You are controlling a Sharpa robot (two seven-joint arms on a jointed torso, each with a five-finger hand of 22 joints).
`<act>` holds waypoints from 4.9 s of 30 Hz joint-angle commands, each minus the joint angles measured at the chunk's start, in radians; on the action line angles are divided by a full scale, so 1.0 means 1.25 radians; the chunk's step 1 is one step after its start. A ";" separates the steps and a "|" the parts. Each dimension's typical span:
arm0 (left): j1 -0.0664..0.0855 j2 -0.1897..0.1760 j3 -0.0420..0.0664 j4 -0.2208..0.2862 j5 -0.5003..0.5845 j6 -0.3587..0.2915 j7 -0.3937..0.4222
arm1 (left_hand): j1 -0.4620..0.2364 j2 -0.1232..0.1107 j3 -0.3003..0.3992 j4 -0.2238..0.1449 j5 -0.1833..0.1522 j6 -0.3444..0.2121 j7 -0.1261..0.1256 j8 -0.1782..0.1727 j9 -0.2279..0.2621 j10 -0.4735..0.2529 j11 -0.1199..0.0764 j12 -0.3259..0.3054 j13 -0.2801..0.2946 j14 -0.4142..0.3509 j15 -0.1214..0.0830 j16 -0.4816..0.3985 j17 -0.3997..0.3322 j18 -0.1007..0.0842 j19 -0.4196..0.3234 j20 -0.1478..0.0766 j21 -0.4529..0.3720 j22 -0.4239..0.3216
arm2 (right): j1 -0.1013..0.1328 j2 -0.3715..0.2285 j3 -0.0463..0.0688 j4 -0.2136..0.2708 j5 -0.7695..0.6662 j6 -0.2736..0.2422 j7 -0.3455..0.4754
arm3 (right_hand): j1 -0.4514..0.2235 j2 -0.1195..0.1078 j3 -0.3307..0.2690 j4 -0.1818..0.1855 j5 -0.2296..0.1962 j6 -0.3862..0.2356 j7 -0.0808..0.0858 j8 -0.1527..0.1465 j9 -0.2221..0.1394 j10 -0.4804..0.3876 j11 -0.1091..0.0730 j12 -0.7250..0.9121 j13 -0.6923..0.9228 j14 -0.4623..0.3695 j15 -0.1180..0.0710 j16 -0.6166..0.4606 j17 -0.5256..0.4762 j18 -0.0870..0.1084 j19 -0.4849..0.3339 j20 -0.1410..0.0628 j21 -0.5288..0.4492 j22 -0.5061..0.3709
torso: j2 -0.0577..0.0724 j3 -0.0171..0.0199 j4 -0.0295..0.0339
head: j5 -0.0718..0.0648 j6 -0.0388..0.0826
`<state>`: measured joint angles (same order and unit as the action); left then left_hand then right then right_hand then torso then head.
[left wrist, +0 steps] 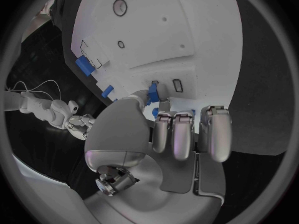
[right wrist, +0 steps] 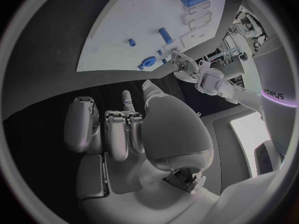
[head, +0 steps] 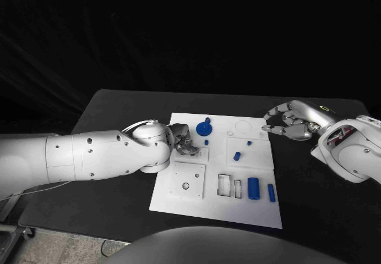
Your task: Assemble the parts on the task board
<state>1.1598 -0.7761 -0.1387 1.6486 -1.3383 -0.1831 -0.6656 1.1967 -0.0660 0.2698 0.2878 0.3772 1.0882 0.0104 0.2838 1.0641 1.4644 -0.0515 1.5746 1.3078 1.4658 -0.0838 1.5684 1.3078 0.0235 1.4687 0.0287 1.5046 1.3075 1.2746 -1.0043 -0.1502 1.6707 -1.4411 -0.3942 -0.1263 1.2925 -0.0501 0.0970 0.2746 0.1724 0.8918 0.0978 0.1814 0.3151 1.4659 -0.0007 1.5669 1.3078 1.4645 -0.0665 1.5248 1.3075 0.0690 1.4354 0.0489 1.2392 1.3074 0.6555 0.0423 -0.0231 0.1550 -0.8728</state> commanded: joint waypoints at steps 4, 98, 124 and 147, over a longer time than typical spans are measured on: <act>-0.002 0.000 -0.001 0.004 -0.001 0.012 0.004 | -0.006 0.002 0.006 -0.003 -0.003 0.006 0.002 -0.003 0.001 0.085 0.005 -0.003 0.210 0.084 -0.001 0.002 0.210 0.006 0.007 0.000 -0.006 0.147 | 0.000 -0.001 0.000 0.000 -0.001 0.016 -0.008 | 0.002 0.006 0.002 -0.005 0.006 0.005 0.000 -0.005 -0.001 0.084 0.005 0.003 0.210 0.074 0.007 -0.005 0.179 0.005 -0.005 0.003 -0.004 0.110 | -0.001 0.0002 0.0011 | 0.002 0.000; 0.000 0.000 0.004 -0.003 0.011 0.038 0.005 | -0.129 0.075 -0.181 0.000 -0.059 0.032 -0.005 0.020 0.140 0.085 0.000 -0.003 0.210 0.084 -0.005 0.002 0.210 0.005 0.015 -0.003 -0.012 0.160 | -0.004 -0.003 0.000 -0.009 0.005 0.033 -0.018 | 0.012 0.019 0.006 -0.013 0.041 0.010 0.002 -0.014 -0.009 0.084 0.006 0.003 0.210 0.072 0.008 -0.012 0.174 0.008 -0.009 0.004 -0.018 0.108 | 0.000 -0.0007 -0.0012 | 0.001 0.000; 0.050 -0.020 0.019 0.020 0.014 0.054 0.007 | -0.136 0.078 -0.207 0.000 -0.134 0.026 -0.005 0.026 0.169 0.085 0.000 -0.003 0.210 0.084 -0.006 0.002 0.210 0.004 0.017 -0.003 -0.013 0.162 | -0.004 0.001 0.000 -0.011 0.013 0.024 -0.015 | 0.009 0.021 0.006 -0.010 0.043 0.010 0.002 -0.015 -0.010 0.084 0.006 0.003 0.210 0.072 0.008 -0.011 0.175 0.007 -0.009 0.004 -0.018 0.108 | 0.001 -0.0019 -0.0007 | -0.002 0.000; 0.120 -0.045 0.021 -0.051 0.026 0.122 0.003 | -0.093 0.078 -0.210 -0.004 -0.140 -0.027 0.007 0.008 0.188 0.085 0.008 -0.003 0.210 0.084 0.000 0.002 0.210 0.004 0.017 0.001 -0.015 0.163 | -0.004 -0.005 0.000 -0.001 0.028 0.003 0.007 | 0.007 0.023 0.005 -0.008 0.047 0.012 0.002 -0.015 -0.010 0.084 0.006 0.003 0.210 0.074 0.008 -0.007 0.178 0.006 -0.006 0.004 -0.012 0.110 | 0.004 -0.0023 0.0025 | -0.006 0.000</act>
<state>1.3078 -0.8328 -0.1132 1.5893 -1.3135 -0.0644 -0.6604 1.0684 0.0314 0.0114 0.2863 0.2053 1.0643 0.0193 0.2993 1.2985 1.4662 -0.0425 1.5746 1.3076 1.4658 -0.0839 1.5684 1.3075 0.0234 1.4652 0.0321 1.4852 1.3080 1.2703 -1.0100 -0.1504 1.6676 -1.4094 -0.3854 -0.1277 1.3042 -0.0302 0.1026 0.2636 0.2248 0.8988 0.0979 0.1661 0.3041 1.4659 -0.0007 1.5669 1.3074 1.4664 -0.0645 1.5132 1.3074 0.0690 1.4323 0.0520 1.2216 1.3076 0.6601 0.0398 -0.0216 0.1481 -0.8728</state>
